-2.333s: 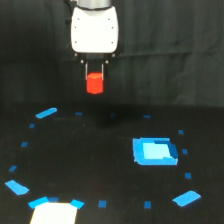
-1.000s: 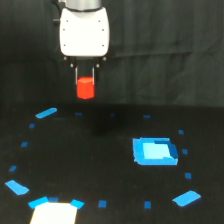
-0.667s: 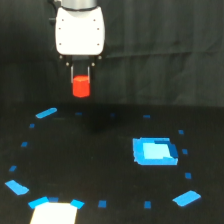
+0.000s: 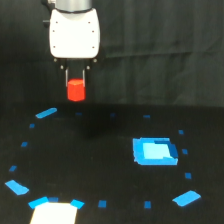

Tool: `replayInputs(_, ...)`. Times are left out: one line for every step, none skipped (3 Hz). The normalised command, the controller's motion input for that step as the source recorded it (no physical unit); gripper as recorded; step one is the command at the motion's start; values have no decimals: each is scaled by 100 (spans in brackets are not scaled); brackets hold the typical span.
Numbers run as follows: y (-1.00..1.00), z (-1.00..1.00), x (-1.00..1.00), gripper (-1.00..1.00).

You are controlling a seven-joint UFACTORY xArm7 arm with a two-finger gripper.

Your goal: Pick up the red object from the table

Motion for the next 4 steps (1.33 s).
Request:
replayInputs(20, 19, -19, -100)
replayInputs(3, 6, -52, -100)
replayInputs(-14, -31, 0, -100)
replayInputs(17, -7, 28, -100)
